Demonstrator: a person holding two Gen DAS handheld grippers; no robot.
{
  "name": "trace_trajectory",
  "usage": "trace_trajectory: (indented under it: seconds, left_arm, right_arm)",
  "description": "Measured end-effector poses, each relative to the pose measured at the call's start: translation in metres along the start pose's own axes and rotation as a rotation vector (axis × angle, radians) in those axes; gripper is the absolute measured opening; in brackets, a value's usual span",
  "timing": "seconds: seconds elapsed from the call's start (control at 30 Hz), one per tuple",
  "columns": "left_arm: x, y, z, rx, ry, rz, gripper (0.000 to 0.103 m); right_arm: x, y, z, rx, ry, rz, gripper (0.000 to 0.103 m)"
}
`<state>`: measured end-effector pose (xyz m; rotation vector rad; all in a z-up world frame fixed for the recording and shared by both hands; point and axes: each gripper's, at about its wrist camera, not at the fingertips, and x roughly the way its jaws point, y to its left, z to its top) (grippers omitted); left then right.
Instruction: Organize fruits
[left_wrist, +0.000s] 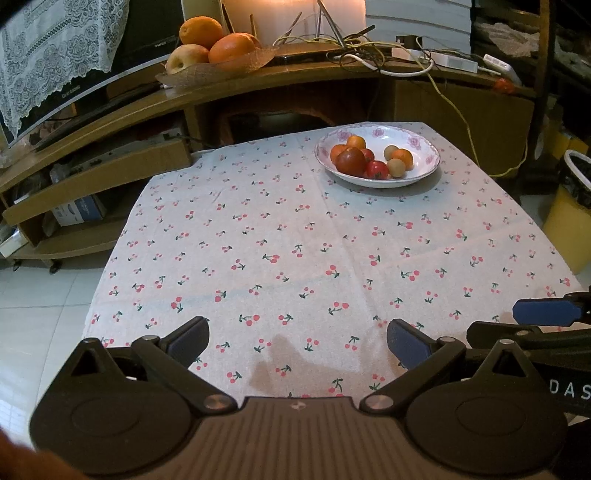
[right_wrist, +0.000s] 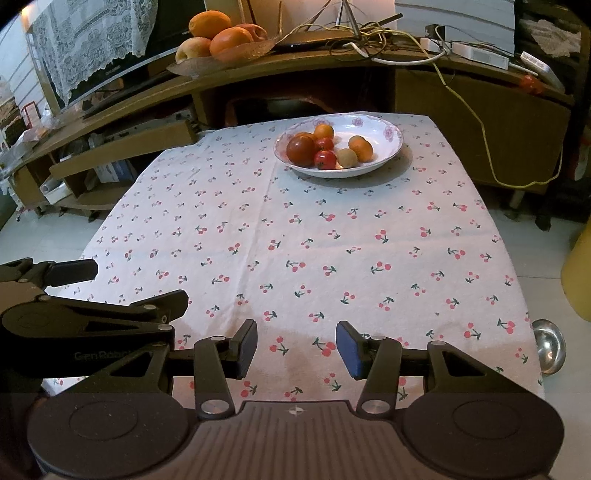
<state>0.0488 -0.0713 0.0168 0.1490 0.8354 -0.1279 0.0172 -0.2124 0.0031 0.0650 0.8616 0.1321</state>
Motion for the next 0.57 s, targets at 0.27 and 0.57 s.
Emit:
trace_trajectory:
  seconds: [0.27,0.57]
  left_arm:
    - [-0.0006,0.0005,0.0001,0.005,-0.005,0.004,0.103]
    - [-0.0014,0.0016,0.0002,0.006,-0.011,0.007,0.103]
  right_arm:
    - [0.0002,-0.0008,0.0003,0.001,0.000,0.000,0.052]
    - [0.0000,-0.0012,0.0000,0.001,-0.002,-0.002,0.053]
